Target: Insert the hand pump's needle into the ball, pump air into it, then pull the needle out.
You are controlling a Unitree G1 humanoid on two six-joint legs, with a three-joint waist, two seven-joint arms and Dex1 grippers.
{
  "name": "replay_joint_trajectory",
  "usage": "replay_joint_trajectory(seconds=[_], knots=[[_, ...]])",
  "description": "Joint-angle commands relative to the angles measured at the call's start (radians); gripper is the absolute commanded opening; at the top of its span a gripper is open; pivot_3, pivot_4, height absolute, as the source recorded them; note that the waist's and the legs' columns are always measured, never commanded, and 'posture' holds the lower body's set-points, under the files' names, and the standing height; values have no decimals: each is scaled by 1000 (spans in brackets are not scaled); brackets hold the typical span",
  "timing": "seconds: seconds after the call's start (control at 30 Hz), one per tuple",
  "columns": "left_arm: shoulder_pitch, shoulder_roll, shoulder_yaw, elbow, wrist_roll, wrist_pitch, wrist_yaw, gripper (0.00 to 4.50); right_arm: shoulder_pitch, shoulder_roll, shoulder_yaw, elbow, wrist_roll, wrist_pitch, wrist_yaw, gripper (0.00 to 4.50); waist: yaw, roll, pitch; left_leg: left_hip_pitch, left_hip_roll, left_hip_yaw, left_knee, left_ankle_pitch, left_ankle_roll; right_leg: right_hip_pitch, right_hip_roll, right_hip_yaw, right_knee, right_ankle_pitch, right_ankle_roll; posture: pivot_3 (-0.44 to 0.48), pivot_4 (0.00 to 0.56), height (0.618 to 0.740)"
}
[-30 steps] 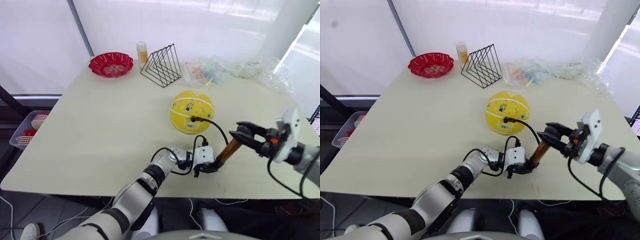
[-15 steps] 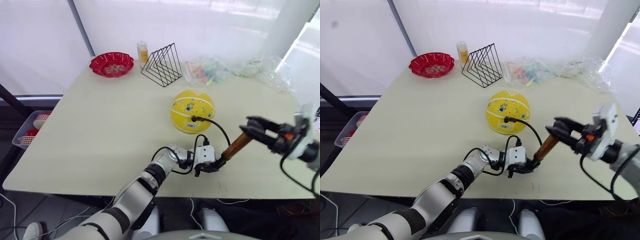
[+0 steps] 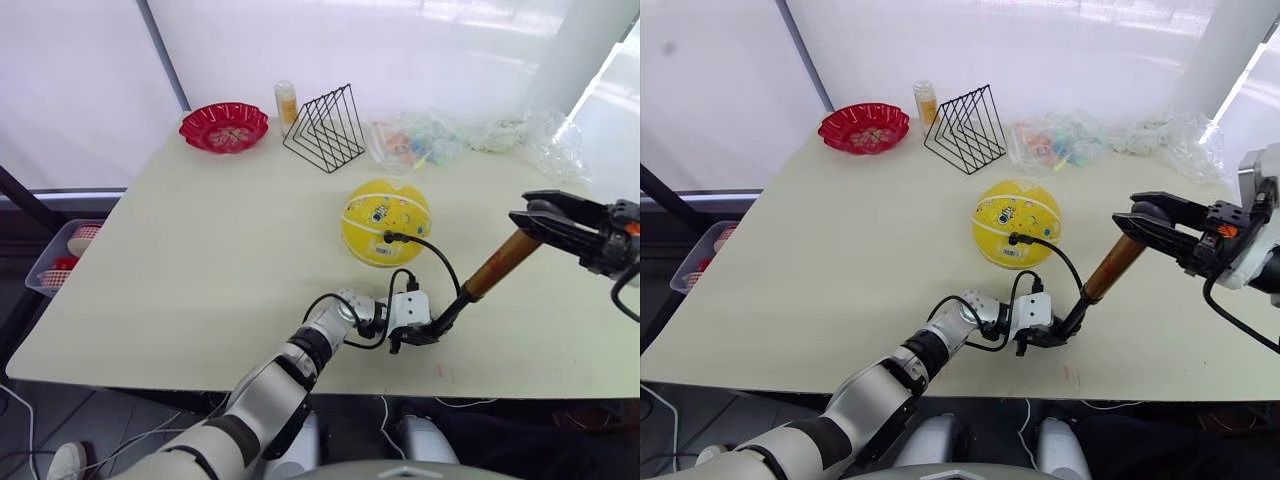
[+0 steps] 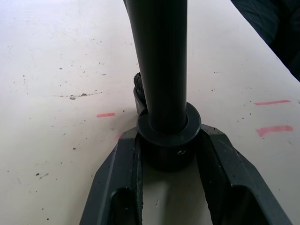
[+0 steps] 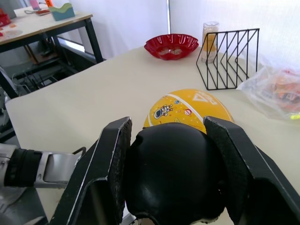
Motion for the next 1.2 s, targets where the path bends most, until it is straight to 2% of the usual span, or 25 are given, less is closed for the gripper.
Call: replay_joint_trajectory(seconds=[0.03,0.27,0.3,0.43,0.63,0.8,0.9,0.97,1.2], knots=[[68,68,-67,133,109,93,-10,1122,77,44,92,11,-164,-60,6,1970,0,-2,-2,0,0,0,0,0,0,0,0,0,0,0,0,0,150,735],[70,73,-64,130,107,93,-10,1122,190,180,363,80,-463,-265,52,1968,-2,-2,-4,1,0,0,0,0,0,0,0,0,1,0,0,0,150,735],[70,74,-64,130,107,92,-10,1122,195,217,378,95,-474,-287,45,1968,-2,-2,-5,1,0,0,0,0,0,0,0,0,1,0,0,0,150,735],[71,77,-64,131,107,91,-10,1122,220,252,420,109,-541,-343,57,1968,-2,-2,-7,2,0,-1,-1,0,0,0,1,0,1,-1,-1,0,150,735],[72,77,-66,133,110,88,-12,1122,207,240,339,89,-509,-345,74,1968,-2,-2,-6,2,1,-2,-1,0,0,0,2,-1,1,-1,-2,0,150,735],[72,77,-66,135,110,88,-12,1122,167,205,222,35,-390,-281,73,1968,-1,0,-5,2,1,-2,-1,0,0,1,2,-4,1,-1,-2,0,150,735],[72,76,-65,136,109,89,-13,1122,91,116,81,19,-238,-194,71,1968,-1,7,0,2,0,-1,0,0,0,1,2,-5,1,-1,-2,0,150,735],[72,75,-66,135,109,89,-13,1122,59,82,38,17,-179,-156,64,1968,0,8,1,2,0,-1,0,0,0,1,1,-5,1,-1,-2,0,150,735],[69,71,-67,135,110,91,-12,1122,-61,-81,-138,65,6,-18,35,1968,0,7,4,2,0,-3,0,0,0,3,2,-7,0,-1,-2,0,150,735]])
